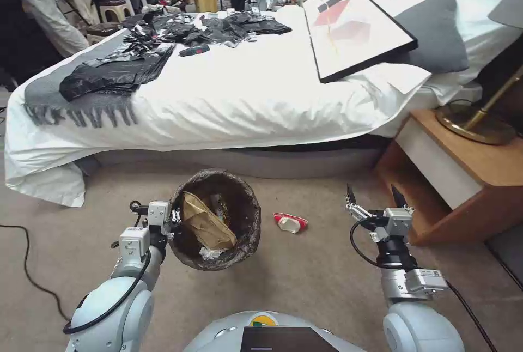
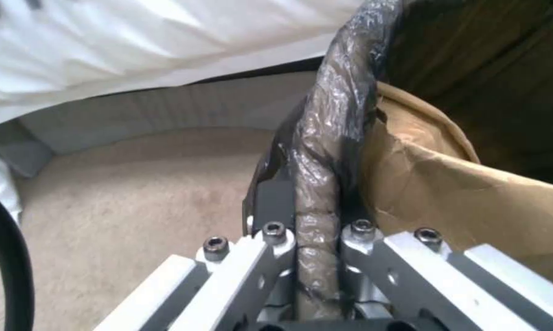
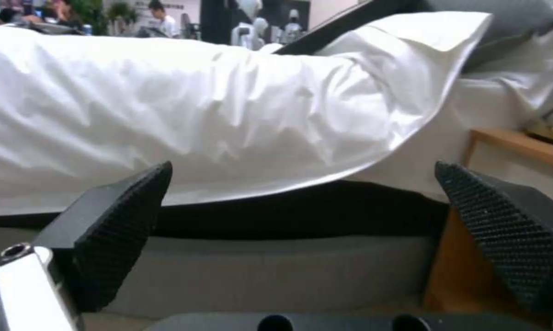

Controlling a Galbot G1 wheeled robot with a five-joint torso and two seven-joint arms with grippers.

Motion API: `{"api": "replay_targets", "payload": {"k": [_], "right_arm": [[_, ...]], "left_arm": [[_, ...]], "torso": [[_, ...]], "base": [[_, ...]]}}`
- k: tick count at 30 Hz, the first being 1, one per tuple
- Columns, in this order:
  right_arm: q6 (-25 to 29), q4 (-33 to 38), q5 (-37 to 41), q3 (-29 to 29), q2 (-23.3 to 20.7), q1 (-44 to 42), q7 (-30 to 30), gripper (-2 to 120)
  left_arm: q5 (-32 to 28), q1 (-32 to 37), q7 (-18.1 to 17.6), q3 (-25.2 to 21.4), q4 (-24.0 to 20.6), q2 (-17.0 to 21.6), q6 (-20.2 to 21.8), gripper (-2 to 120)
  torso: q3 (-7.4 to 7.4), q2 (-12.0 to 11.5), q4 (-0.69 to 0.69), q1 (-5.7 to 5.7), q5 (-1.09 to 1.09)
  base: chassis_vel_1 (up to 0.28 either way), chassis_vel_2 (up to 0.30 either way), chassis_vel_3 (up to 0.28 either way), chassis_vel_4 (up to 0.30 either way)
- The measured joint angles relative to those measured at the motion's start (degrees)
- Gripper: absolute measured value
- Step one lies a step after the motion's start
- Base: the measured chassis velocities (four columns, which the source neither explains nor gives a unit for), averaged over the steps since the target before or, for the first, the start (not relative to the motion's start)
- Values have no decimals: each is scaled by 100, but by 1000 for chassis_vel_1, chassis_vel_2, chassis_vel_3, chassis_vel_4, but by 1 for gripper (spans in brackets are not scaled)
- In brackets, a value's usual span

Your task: Pick up the trash bin, then pick up the garbage from the floor and place it into the trash bin.

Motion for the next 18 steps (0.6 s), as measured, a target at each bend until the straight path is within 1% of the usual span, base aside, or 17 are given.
{"api": "replay_targets", "payload": {"k": [4, 18], "right_arm": [[-15, 2, 7, -2, 1, 2, 9, 100], [-95, 9, 78, 15, 0, -7, 28, 100]], "left_arm": [[3, -4, 1, 4, 1, -2, -10, 2], [17, -9, 5, 14, 19, -4, -67, 2]], "torso": [[0, 0, 0, 0, 0], [0, 0, -1, 0, 0]], "base": [[36, 54, 75, 60], [0, 0, 0, 0]]}}
